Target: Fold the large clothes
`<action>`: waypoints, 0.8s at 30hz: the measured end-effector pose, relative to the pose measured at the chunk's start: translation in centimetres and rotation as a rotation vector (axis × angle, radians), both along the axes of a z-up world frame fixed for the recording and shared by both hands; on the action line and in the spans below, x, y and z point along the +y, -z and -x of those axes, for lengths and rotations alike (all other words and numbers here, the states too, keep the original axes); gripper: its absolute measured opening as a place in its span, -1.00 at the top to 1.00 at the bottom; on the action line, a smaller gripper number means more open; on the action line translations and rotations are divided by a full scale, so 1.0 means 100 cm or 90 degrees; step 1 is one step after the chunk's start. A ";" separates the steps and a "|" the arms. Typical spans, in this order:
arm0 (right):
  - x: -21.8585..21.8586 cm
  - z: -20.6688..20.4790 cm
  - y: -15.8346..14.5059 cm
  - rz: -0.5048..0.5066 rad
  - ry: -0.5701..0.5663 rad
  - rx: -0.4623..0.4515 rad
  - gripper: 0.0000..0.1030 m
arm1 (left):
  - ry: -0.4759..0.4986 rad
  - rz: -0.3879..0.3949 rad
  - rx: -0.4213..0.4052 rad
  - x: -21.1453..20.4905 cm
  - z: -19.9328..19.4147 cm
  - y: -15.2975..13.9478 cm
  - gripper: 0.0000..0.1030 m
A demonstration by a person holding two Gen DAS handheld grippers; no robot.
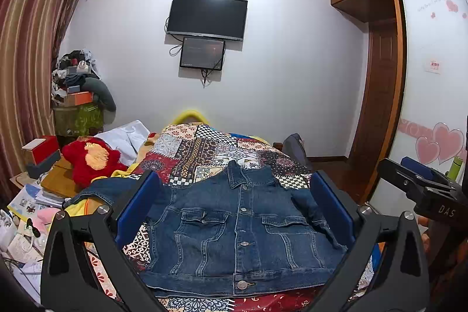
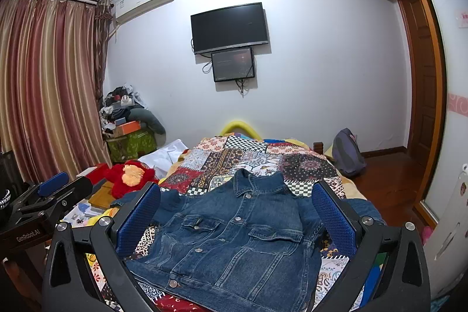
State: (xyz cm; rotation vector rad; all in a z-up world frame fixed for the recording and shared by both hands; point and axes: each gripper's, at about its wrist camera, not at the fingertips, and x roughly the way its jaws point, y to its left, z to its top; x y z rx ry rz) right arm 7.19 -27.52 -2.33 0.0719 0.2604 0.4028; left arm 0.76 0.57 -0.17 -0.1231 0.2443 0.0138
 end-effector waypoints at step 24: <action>0.001 0.001 -0.002 0.001 0.000 0.000 -0.99 | -0.005 0.004 -0.001 0.001 -0.001 0.000 -1.00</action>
